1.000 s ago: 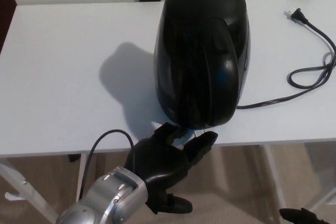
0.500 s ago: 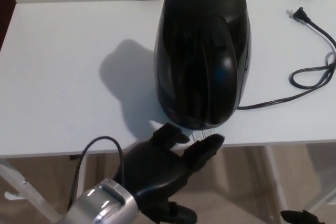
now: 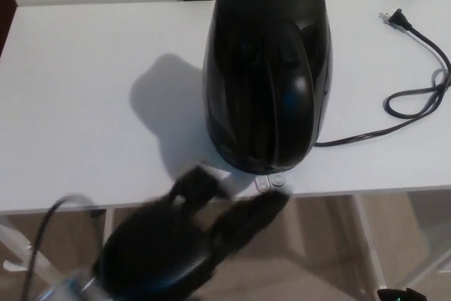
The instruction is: The robot walk towards a table in front and click the button on the base of the boilling pot using its left middle finger
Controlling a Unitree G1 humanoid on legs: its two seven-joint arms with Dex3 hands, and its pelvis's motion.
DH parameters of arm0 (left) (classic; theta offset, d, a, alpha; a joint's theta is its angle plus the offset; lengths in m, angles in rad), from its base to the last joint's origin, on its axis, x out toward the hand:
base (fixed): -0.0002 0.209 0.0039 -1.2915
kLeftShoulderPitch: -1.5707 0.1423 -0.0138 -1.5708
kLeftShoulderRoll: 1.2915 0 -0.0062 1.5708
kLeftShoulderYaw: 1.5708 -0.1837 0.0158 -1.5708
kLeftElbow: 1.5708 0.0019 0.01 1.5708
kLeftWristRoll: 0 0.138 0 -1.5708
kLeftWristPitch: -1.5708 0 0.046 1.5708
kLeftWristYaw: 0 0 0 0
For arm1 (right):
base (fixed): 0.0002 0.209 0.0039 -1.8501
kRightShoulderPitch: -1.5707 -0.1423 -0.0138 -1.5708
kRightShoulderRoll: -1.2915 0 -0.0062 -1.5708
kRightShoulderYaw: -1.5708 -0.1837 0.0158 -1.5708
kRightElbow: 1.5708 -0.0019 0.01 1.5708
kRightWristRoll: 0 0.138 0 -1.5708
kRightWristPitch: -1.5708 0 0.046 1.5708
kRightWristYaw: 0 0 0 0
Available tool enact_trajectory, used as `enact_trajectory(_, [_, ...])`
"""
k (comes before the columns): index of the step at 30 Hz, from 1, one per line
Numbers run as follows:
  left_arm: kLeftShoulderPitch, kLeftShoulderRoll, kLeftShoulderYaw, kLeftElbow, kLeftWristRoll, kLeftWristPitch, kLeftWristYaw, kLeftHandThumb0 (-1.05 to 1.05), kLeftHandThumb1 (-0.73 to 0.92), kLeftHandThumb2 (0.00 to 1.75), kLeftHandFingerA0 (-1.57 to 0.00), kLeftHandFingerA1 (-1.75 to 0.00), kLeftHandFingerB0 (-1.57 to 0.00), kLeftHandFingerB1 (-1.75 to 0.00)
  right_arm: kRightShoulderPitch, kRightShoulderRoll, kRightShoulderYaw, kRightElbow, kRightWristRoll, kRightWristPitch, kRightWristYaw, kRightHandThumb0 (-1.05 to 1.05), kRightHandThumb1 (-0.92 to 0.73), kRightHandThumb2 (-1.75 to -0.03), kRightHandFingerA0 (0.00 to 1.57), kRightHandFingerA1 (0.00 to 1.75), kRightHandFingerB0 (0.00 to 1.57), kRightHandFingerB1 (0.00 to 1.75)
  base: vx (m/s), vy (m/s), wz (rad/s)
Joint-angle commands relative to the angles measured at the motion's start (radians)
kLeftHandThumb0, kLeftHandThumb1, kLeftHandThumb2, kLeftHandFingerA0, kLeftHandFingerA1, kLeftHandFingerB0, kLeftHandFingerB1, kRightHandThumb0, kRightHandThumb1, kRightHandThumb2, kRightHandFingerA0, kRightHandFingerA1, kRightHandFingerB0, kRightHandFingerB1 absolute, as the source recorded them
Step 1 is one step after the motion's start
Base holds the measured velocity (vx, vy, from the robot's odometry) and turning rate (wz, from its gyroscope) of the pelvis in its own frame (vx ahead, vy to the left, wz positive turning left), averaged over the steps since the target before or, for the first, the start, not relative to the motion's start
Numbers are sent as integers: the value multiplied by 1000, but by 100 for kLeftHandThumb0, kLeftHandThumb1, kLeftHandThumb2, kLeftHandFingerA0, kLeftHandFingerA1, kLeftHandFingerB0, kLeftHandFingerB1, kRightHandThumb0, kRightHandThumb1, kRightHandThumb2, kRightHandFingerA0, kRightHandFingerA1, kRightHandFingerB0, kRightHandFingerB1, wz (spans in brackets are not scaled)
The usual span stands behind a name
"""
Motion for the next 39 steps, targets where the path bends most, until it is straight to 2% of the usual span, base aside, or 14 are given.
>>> enact_trajectory(1, [142,107,35,172,-60,-105,29,-89,61,96,-91,-100,-3,-12,23,-11,3,19,-11,14,-14,-9,-47,-89,46,64,15,49,0,0,0])
enact_trajectory(5, [192,123,60,383,-151,-123,19,-89,63,99,-88,-100,-5,-29,20,-10,8,50,-14,9,-17,-8,-47,-88,44,63,14,49,0,0,0])
enact_trajectory(6, [199,126,78,470,-199,-133,8,-87,89,68,-44,-40,-9,-22,20,-11,9,57,-14,7,-16,-10,-46,-88,45,64,15,50,0,0,0])
enact_trajectory(7, [197,123,93,552,-214,-138,20,-86,91,69,-25,-32,-8,-22,19,-13,10,67,-14,3,-15,-10,-46,-88,45,64,15,50,0,0,0])
enact_trajectory(8, [192,114,102,598,-212,-138,40,-80,71,111,-3,-41,-2,-25,17,-13,8,73,-11,2,-13,-9,-46,-88,45,63,15,50,0,0,0])
enact_trajectory(11, [158,60,160,798,-275,-141,82,-82,73,112,0,-20,0,-18,12,-7,6,88,-8,-2,-24,-8,-45,-88,40,61,15,50,0,0,0])
enact_trajectory(12, [142,62,172,836,-275,-136,86,-84,92,68,0,-17,0,-19,4,-1,13,95,-18,-3,-40,-9,-44,-87,39,60,16,50,0,0,0])
enact_trajectory(13, [97,46,182,906,-285,-133,87,-82,75,112,0,-18,0,-16,-17,-4,15,100,-27,2,-56,-10,-44,-87,40,60,17,50,0,0,0])
enact_trajectory(15, [35,3,224,1033,-354,-131,63,-83,89,68,0,-9,0,-12,-18,-7,14,99,-29,2,-61,-15,-45,-88,30,56,16,50,0,0,0])
enact_trajectory(16, [9,-25,254,1098,-395,-117,41,-90,71,109,0,-9,0,-10,-1,-9,15,100,-29,-6,-63,-17,-46,-89,27,55,16,50,0,0,0])
enact_trajectory(25, [-227,-120,373,1463,-480,-51,-56,-103,77,109,0,-2,0,0,23,-22,22,99,-31,-10,-58,-43,-64,-68,13,39,15,37,0,0,0])
enact_trajectory(33, [-339,-155,342,1687,-381,-38,21,-94,68,100,0,0,0,0,26,-42,18,101,-39,-22,-82,-33,-60,-108,2,51,0,49,0,0,0])
enact_trajectory(36, [-353,-143,367,1722,-414,-88,-34,-103,76,110,0,-7,0,0,18,-42,12,78,-30,-14,-70,-50,-71,-62,4,32,3,28,0,0,0])
enact_trajectory(39, [-352,-124,400,1748,-457,-129,-121,-98,70,103,0,-4,0,0,8,-43,7,75,-21,-11,-54,-50,-72,-62,4,32,2,28,0,0,0])
